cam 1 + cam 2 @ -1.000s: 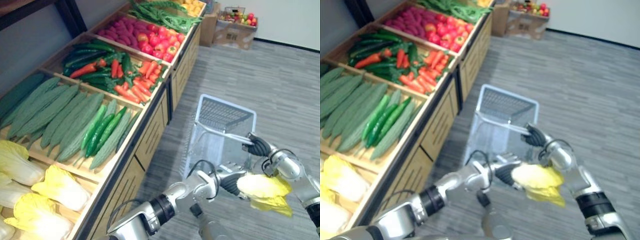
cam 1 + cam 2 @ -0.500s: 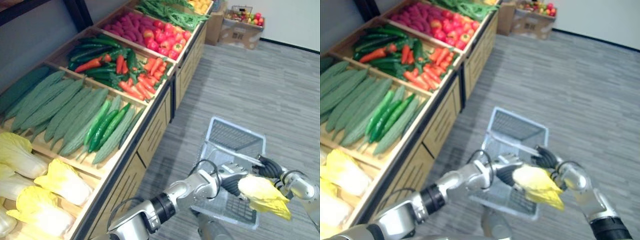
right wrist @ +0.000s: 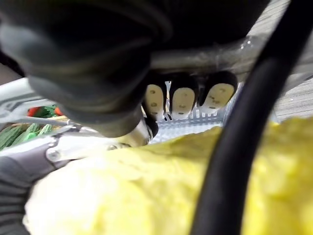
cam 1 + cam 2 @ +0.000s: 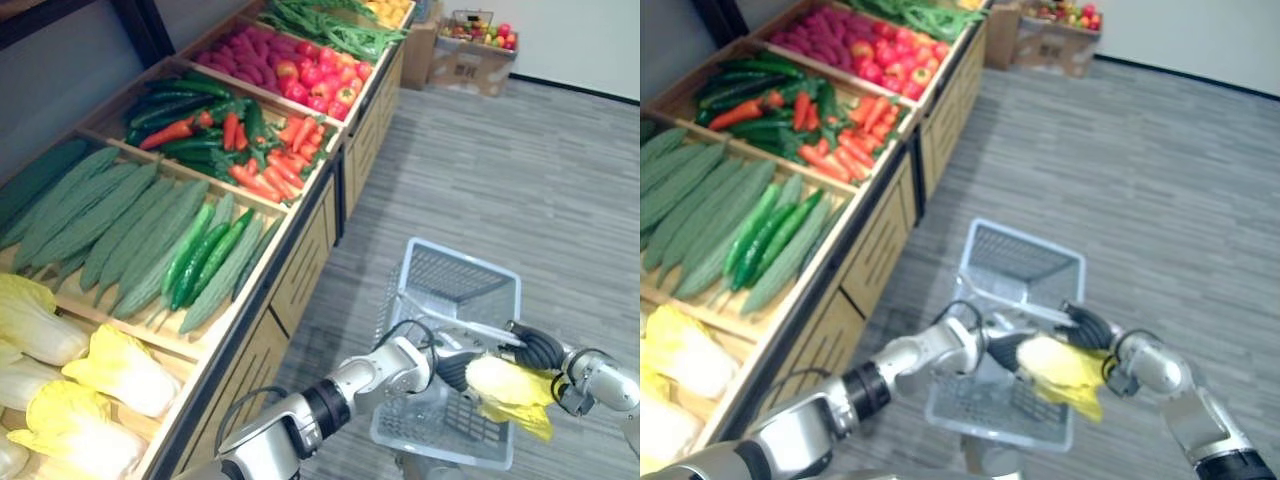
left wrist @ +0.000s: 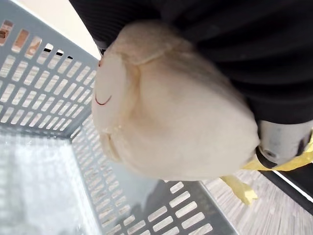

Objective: Pick vegetable in the basket

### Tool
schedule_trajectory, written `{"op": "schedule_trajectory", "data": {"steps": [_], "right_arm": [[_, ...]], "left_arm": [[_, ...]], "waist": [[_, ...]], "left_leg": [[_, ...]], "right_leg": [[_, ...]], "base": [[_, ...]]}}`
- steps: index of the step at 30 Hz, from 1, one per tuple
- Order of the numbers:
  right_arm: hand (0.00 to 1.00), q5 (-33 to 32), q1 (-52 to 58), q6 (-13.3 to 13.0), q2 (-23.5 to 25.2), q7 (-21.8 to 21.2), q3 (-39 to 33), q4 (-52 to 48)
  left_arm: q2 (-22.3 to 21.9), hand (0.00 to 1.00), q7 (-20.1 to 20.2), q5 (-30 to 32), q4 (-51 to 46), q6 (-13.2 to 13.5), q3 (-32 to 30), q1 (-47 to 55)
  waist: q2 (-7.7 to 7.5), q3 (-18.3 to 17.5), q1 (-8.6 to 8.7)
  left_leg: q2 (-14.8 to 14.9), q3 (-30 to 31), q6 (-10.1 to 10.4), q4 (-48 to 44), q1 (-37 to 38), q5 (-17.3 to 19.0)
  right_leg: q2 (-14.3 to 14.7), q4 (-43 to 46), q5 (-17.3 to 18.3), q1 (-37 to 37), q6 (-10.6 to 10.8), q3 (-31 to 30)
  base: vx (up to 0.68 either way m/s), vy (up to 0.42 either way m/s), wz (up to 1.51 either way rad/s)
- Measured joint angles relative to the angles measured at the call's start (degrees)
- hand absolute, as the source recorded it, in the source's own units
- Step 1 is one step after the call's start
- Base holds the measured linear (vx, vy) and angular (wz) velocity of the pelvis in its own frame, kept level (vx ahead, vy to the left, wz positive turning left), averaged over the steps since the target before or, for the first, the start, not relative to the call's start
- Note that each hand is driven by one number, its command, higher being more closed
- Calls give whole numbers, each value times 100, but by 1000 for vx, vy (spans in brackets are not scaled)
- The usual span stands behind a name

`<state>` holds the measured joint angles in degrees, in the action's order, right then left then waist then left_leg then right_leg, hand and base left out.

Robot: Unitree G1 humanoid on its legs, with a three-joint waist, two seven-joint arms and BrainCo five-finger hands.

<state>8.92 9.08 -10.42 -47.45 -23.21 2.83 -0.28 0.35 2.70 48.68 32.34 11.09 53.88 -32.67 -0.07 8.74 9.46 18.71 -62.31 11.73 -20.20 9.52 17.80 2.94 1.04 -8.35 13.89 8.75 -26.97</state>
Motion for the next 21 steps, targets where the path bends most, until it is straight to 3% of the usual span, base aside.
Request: {"op": "schedule_trajectory", "data": {"steps": [2, 3, 21], "right_arm": [[100, -41, 19, 1, 0, -21, 9, -1], [100, -44, 12, 0, -1, -23, 13, -8], [100, -104, 19, 5, -3, -81, 143, -158]], "left_arm": [[0, 100, 0, 115, 85, -7, -5, -18], [-4, 0, 0, 224, 181, -7, -1, -62], [-17, 0, -2, 413, 342, -41, -1, -125]], "waist": [[-13, 8, 7], [-18, 11, 7], [13, 22, 122]], "left_leg": [[-7, -7, 0, 2, 8, 0], [-11, -14, 0, 2, 17, 0], [-14, 22, -8, 17, 10, -4]], "right_leg": [[1, 0, 0, 0, 0, -13], [2, 0, -1, 0, 1, -26], [-3, -15, -2, -3, 0, -14]], "base": [[0, 0, -4], [0, 0, -3], [-2, 4, 0]]}}
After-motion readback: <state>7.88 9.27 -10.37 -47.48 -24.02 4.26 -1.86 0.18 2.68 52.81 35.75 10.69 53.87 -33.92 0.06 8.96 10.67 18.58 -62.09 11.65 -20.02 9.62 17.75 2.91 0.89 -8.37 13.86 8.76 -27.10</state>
